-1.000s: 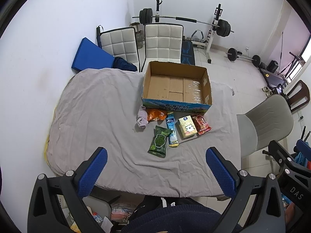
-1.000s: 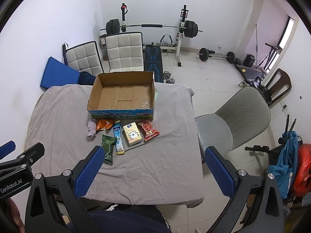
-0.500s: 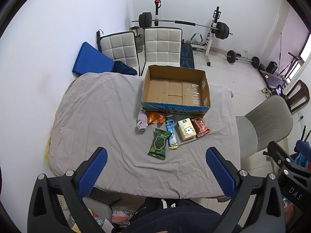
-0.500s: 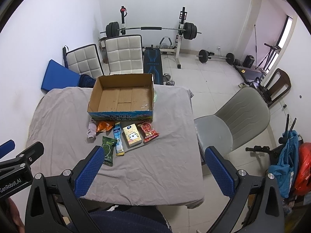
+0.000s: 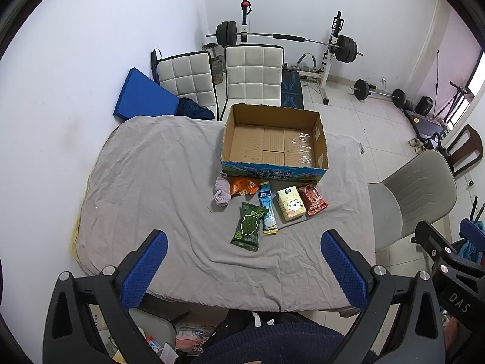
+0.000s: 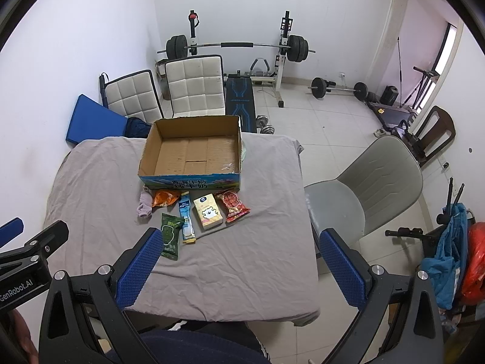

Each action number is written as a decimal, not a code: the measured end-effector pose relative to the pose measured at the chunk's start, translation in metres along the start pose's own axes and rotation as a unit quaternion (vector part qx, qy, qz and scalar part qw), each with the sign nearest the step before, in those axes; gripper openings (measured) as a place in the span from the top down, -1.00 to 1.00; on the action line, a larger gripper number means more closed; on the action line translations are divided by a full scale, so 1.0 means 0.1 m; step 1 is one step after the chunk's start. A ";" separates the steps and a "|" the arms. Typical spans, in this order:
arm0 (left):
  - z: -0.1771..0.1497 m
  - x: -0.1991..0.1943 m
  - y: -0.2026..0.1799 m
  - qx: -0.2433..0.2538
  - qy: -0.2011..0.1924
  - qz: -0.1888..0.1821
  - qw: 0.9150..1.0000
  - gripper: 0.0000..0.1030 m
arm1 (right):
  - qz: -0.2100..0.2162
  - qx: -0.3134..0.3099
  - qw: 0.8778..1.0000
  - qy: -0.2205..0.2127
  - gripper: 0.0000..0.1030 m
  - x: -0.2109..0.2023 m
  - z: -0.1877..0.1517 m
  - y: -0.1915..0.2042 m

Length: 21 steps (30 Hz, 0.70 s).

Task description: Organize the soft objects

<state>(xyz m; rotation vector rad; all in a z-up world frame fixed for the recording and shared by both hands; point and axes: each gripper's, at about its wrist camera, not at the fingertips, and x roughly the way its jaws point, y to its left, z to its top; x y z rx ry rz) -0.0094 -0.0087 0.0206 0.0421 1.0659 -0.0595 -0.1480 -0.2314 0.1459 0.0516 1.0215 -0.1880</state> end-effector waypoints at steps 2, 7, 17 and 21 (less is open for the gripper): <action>-0.01 0.01 -0.01 0.000 0.001 -0.001 1.000 -1.00 | 0.000 0.000 1.000 0.000 -1.00 0.00 0.00 0.00; 0.00 0.02 -0.04 0.003 0.005 -0.004 1.000 -1.00 | 0.001 0.000 1.000 0.001 -1.00 0.01 0.00 -0.01; 0.22 0.48 0.03 -0.022 0.026 -0.008 0.999 -1.00 | 0.016 0.022 0.999 0.036 -1.00 0.41 0.09 -0.10; 0.34 1.03 0.14 -0.038 0.054 -0.004 0.998 -1.00 | 0.025 0.039 0.996 0.072 -1.00 0.93 0.18 -0.20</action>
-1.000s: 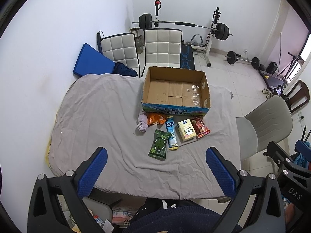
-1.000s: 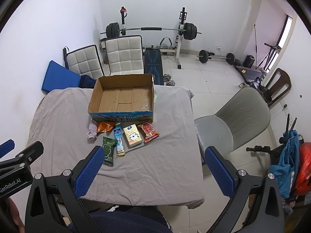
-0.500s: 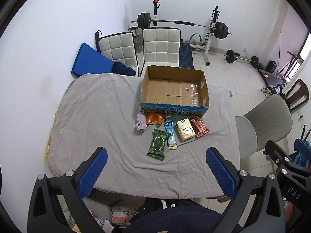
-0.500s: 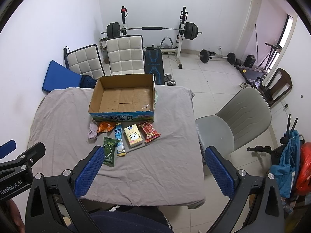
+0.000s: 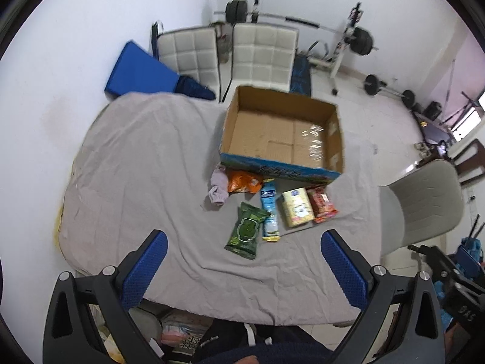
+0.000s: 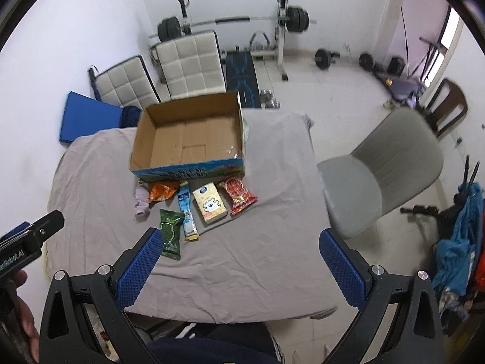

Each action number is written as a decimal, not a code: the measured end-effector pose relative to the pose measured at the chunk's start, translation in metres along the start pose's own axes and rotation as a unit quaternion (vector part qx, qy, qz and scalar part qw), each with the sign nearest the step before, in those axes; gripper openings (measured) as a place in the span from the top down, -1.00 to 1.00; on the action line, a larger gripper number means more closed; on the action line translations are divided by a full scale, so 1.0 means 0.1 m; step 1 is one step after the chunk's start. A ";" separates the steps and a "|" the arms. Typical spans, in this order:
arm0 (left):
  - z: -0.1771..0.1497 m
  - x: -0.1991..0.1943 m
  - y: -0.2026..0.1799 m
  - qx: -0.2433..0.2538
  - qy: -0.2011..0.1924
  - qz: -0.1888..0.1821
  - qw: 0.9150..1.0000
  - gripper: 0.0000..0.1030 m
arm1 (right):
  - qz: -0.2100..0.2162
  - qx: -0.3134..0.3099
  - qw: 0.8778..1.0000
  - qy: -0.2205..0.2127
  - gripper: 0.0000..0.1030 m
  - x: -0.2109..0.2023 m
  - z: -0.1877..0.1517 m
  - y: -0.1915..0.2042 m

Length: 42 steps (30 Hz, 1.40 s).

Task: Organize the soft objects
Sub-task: 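Grasp the green snack bag with the left tool while the right grasps the yellow tissue pack, then carry both items into the box and open both tools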

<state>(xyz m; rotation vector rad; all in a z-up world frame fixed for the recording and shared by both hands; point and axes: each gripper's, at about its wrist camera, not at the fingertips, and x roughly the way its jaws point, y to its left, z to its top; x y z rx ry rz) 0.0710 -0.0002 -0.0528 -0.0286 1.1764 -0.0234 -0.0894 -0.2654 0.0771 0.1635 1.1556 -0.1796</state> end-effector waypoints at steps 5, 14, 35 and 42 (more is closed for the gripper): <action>0.10 0.84 0.03 0.013 0.062 0.005 0.998 -1.00 | 0.020 -0.008 0.999 0.047 -1.00 0.84 0.18 0.00; -0.02 2.40 -0.14 0.057 0.176 -0.015 0.983 -0.86 | 0.034 -0.064 0.987 0.144 -1.00 2.67 0.23 0.38; -0.56 3.67 -0.03 0.046 0.264 -0.024 0.963 0.18 | 0.048 -0.096 0.954 0.281 -0.34 4.65 0.10 1.01; -0.65 3.22 0.16 0.008 0.237 -0.018 0.971 0.27 | 0.060 -0.093 0.953 0.283 -0.30 4.51 -0.14 0.96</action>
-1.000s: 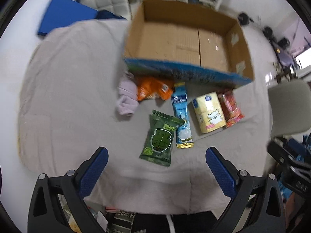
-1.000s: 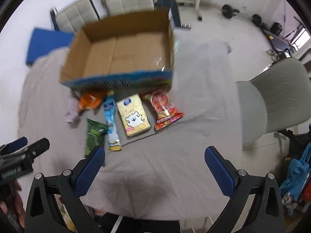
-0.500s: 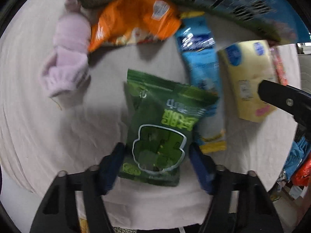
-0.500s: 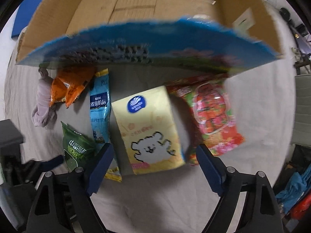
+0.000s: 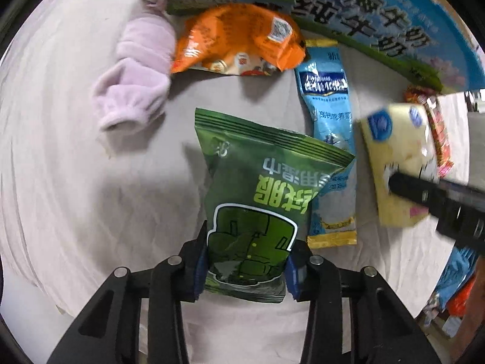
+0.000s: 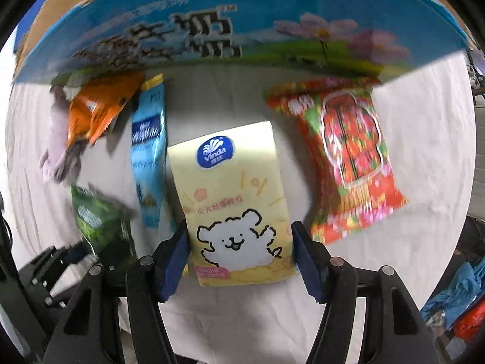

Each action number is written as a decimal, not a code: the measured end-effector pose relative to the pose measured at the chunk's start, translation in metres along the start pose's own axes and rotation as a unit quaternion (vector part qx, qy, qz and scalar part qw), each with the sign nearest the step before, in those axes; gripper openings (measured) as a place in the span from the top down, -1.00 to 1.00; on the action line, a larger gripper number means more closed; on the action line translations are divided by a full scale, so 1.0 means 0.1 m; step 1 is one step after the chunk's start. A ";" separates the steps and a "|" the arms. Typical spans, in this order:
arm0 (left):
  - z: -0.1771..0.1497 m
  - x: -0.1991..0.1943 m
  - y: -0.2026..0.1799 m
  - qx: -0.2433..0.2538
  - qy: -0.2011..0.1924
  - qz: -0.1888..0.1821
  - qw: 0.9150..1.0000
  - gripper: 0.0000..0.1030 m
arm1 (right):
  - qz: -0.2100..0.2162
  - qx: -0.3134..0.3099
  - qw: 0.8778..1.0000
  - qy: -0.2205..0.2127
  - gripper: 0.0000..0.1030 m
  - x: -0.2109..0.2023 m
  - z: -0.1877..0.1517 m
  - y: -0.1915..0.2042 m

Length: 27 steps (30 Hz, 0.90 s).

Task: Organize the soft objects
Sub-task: 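Carry both items into the box and open both tools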

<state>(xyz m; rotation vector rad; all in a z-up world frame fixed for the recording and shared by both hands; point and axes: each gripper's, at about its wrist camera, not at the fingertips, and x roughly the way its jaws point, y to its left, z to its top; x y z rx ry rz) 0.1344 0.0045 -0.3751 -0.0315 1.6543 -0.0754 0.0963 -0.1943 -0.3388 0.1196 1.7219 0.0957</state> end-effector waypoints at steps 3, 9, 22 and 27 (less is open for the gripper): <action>-0.15 -0.25 0.02 -0.014 -0.016 -0.006 1.000 0.28 | 0.014 0.001 1.000 -0.004 -0.28 -0.02 -0.18 0.01; -0.40 -1.06 -0.03 -0.029 -0.075 -0.025 0.996 0.28 | 0.062 0.000 0.998 -0.034 -0.27 -0.42 -0.55 0.00; 0.05 -2.65 -0.37 0.024 -0.187 -0.080 0.979 0.28 | 0.091 0.005 0.983 -0.162 -0.27 -2.17 -0.41 -0.28; 0.84 -2.43 -0.55 0.035 -0.158 -0.114 0.980 0.28 | 0.057 0.035 0.981 -0.182 -0.27 -2.32 0.09 -0.41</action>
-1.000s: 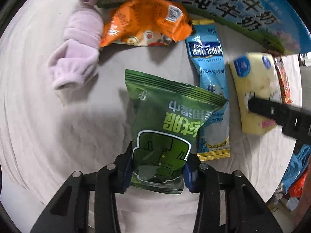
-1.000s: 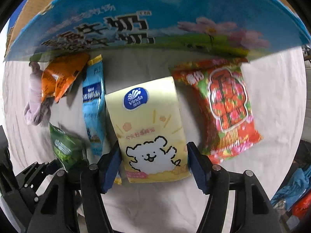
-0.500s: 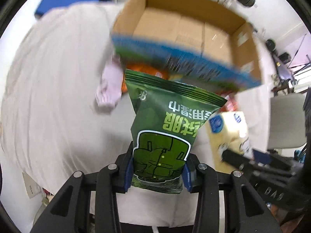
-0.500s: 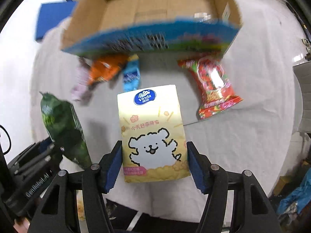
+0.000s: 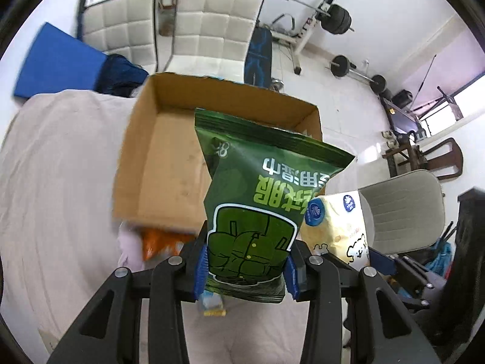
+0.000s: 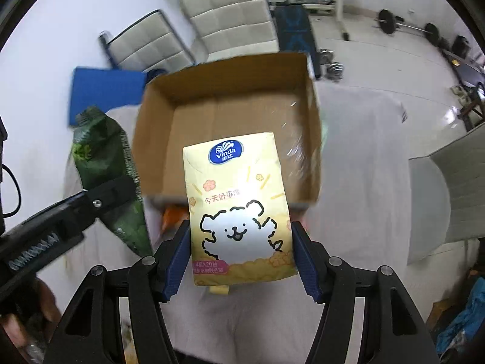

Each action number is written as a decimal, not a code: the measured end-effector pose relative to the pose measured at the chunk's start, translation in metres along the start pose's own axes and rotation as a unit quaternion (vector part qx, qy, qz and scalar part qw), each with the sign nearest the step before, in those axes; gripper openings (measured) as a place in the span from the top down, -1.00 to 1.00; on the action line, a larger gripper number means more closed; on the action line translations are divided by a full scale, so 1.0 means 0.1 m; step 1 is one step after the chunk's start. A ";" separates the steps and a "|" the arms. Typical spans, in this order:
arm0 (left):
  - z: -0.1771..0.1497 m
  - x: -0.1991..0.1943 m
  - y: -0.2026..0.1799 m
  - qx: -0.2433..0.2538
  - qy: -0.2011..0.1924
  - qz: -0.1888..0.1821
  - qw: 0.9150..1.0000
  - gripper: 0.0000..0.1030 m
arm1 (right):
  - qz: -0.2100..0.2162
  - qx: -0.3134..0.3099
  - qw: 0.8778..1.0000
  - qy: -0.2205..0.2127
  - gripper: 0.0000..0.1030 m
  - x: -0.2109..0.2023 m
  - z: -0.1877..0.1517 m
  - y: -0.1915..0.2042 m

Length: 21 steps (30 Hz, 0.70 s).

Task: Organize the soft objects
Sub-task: 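Carry both items into the box and open both tools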

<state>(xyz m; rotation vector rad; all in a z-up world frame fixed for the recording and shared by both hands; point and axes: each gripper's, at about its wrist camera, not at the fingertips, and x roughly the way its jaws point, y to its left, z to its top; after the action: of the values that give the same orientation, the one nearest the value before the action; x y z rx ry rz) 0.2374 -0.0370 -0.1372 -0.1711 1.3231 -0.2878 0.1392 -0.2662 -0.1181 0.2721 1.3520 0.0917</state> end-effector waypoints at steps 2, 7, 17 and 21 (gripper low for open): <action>0.25 0.20 0.02 -0.004 0.020 -0.013 1.000 0.28 | -0.016 0.011 1.000 -0.001 -0.27 0.14 0.22 -0.03; 0.81 0.86 0.11 -0.018 0.086 -0.036 0.996 0.27 | -0.044 0.034 0.998 0.005 -0.27 0.58 0.77 -0.06; 1.39 1.79 0.18 -0.024 0.171 -0.054 0.984 0.27 | -0.080 0.038 0.996 0.026 -0.28 1.54 1.47 -0.08; 1.45 1.97 0.15 -0.017 0.188 -0.045 0.981 0.26 | -0.092 0.030 0.995 0.037 -0.28 1.81 1.59 -0.10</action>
<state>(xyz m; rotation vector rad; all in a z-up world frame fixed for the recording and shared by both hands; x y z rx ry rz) 0.4227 -0.0879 -0.2900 -0.2123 1.6989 -0.3876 0.3321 -0.2577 -0.2627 0.1942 1.4486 -0.0935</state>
